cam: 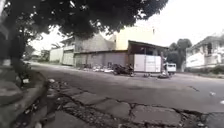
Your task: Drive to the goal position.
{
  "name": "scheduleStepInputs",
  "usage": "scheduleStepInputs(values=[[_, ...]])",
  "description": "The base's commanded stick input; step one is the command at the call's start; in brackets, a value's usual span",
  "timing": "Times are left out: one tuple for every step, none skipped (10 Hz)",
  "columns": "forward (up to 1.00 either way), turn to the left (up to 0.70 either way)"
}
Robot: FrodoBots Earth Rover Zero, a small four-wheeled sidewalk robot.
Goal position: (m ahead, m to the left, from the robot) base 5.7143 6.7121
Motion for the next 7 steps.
scheduleStepInputs(values=[[0.05, 0.00], [0.05, 0.00], [0.04, 0.00], [0.05, 0.00], [0.05, 0.00], [0.05, 0.00], [0.05, 0.00]])
